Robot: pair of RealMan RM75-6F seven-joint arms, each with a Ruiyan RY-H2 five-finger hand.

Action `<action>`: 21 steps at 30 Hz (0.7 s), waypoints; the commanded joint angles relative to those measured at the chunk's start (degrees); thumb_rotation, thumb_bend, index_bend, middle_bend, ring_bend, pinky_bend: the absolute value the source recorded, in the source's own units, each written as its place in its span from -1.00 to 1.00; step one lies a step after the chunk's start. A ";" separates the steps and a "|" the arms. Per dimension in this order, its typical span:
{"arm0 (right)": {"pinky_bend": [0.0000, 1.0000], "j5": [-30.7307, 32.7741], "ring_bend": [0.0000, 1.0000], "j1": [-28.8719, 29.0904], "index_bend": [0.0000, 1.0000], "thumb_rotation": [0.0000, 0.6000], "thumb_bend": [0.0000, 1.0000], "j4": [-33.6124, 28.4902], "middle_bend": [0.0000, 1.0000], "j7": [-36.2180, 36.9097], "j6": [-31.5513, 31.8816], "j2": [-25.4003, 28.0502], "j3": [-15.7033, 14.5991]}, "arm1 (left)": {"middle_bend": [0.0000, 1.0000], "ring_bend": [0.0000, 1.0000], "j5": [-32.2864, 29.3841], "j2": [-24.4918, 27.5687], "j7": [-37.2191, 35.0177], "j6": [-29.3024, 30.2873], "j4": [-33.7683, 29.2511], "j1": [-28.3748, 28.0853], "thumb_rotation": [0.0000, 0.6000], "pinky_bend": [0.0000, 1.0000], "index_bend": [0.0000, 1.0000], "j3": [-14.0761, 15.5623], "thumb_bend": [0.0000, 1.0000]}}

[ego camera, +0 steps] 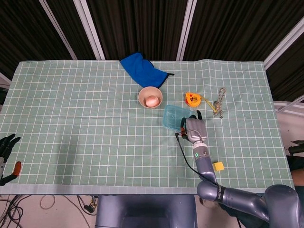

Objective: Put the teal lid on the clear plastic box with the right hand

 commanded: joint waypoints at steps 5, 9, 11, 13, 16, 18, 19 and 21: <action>-1.00 -0.06 -0.38 -0.17 0.59 1.00 0.03 0.34 0.29 -0.08 -0.34 -0.31 -0.26 | -1.00 -1.00 0.01 0.01 0.04 0.01 0.00 0.00 1.00 -1.00 -0.83 -0.01 0.05; -1.00 -0.20 -0.38 -0.24 0.59 1.00 0.03 0.62 0.29 -0.34 -0.56 -0.60 -0.61 | -1.00 -1.00 0.05 -0.02 0.03 0.08 0.05 0.02 1.00 -1.00 -0.83 0.00 0.05; -1.00 -0.25 -0.38 -0.25 0.59 1.00 0.03 0.70 0.29 -0.29 -0.63 -0.71 -0.56 | -1.00 -1.00 0.06 -0.02 0.03 0.10 0.07 0.03 1.00 -1.00 -0.83 0.00 0.05; -1.00 -0.32 -0.38 -0.27 0.59 1.00 0.03 0.75 0.29 -0.19 -0.72 -0.81 -0.49 | -1.00 -1.00 0.06 -0.03 0.06 0.08 0.08 0.02 1.00 -1.00 -0.83 -0.01 0.05; -1.00 -0.52 -0.38 -0.31 0.59 1.00 0.03 0.79 0.29 0.00 -0.68 -0.94 -0.36 | -1.00 -1.00 0.08 -0.03 0.10 0.09 0.07 0.02 1.00 -1.00 -0.83 0.00 0.05; -1.00 -0.65 -0.38 -0.34 0.59 1.00 0.03 0.85 0.29 0.09 -0.71 -1.01 -0.32 | -1.00 -1.00 0.07 -0.04 0.10 0.10 0.08 0.03 1.00 -1.00 -0.83 0.00 0.05; -1.00 -0.67 -0.38 -0.36 0.59 1.00 0.03 0.89 0.29 0.13 -0.75 -1.05 -0.29 | -1.00 -1.00 0.07 -0.04 0.10 0.10 0.09 0.03 1.00 -1.00 -0.83 0.00 0.05; -1.00 -0.70 -0.38 -0.41 0.59 1.00 0.03 0.95 0.29 0.22 -0.80 -1.12 -0.26 | -1.00 -1.00 0.09 -0.04 0.15 0.10 0.09 0.02 1.00 -1.00 -0.83 0.00 0.05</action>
